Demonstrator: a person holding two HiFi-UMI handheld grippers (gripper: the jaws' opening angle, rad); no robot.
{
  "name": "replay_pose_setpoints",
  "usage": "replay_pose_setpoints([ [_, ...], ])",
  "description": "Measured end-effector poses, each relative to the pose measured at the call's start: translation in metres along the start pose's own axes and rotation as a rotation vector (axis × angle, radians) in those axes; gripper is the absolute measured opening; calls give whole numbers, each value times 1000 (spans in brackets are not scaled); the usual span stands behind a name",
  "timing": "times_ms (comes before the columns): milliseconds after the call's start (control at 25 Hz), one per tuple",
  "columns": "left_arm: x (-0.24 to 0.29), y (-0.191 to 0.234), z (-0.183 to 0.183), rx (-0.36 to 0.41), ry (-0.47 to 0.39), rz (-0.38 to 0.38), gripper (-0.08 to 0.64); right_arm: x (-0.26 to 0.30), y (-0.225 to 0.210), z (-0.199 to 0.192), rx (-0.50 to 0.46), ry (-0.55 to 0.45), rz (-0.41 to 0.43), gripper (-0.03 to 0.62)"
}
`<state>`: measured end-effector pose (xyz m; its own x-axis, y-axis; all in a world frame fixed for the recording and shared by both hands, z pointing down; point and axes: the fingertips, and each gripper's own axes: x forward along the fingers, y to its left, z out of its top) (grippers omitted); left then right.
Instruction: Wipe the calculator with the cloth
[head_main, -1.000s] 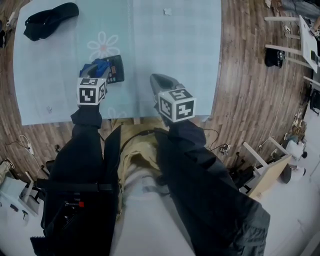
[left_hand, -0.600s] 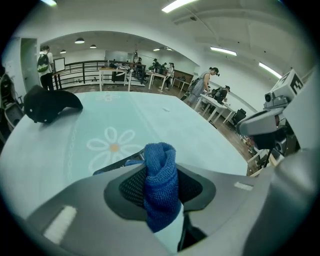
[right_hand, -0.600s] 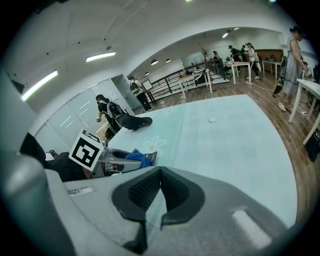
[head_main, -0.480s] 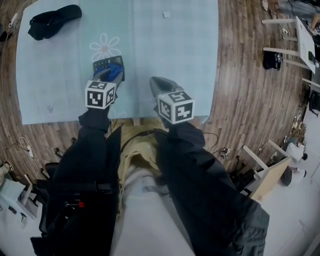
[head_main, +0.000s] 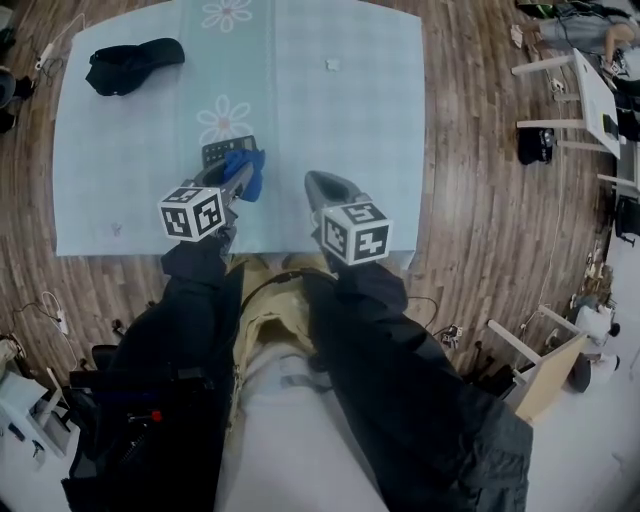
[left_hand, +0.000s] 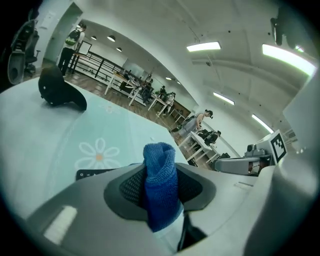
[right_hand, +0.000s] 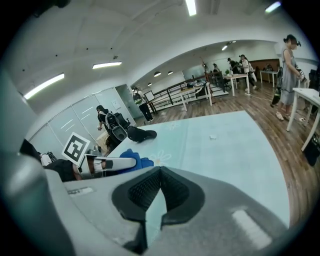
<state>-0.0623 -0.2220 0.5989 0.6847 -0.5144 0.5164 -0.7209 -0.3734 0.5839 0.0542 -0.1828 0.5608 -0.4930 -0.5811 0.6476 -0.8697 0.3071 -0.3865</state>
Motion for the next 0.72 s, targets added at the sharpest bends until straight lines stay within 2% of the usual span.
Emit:
replay_pose_setpoints([
  [200,-27,-15,52,8,-132,-31,143,-10,20,49,-47,-127,4,-2],
  [480,-68,-48,138,150,-301,-44,143,-34,52,115,-138,-286,9,-2],
  [720,-102,-68,186,250,-422,-30,143,-60,69,150,-236,-396,-49,-2],
])
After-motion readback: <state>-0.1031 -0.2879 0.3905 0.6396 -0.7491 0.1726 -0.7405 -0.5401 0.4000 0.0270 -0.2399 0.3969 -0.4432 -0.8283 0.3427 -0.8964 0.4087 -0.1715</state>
